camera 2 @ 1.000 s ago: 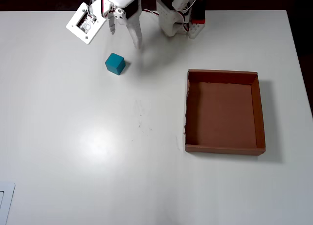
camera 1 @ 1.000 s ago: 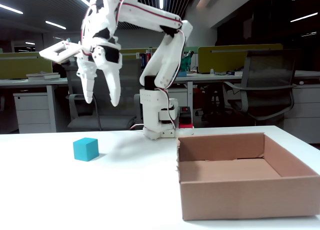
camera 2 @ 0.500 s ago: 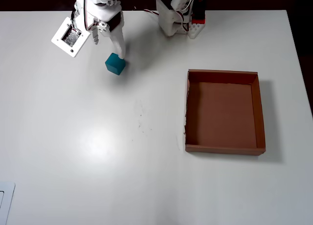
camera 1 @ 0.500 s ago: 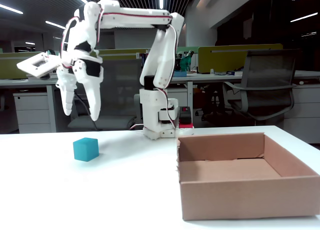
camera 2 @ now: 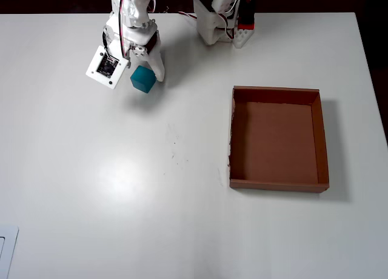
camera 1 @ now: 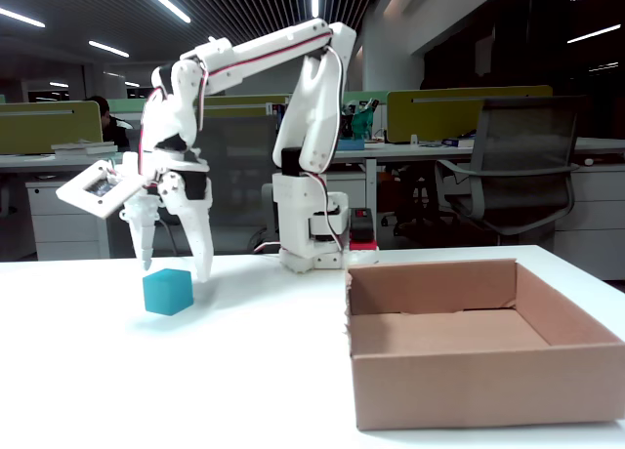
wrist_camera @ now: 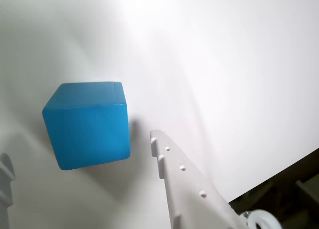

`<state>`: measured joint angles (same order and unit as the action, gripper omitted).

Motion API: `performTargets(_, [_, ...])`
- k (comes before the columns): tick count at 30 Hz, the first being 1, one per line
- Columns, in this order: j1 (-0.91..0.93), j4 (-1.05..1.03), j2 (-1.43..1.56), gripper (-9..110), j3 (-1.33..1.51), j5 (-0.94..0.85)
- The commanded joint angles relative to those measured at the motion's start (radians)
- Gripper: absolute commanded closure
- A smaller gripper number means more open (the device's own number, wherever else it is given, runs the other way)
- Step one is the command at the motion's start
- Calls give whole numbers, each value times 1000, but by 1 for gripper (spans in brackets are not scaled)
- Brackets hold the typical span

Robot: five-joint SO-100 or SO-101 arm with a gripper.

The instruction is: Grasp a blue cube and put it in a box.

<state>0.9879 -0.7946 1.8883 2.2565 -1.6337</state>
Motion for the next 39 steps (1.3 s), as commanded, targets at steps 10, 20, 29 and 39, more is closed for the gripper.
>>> performTargets(10, [-8,117,-58,65,52,-25])
performTargets(20, [-11,114,-71,71,41,-9])
performTargets(29, [-23,101,-57,77,44,26])
performTargets(39, [-43,110,-58,80,43,69])
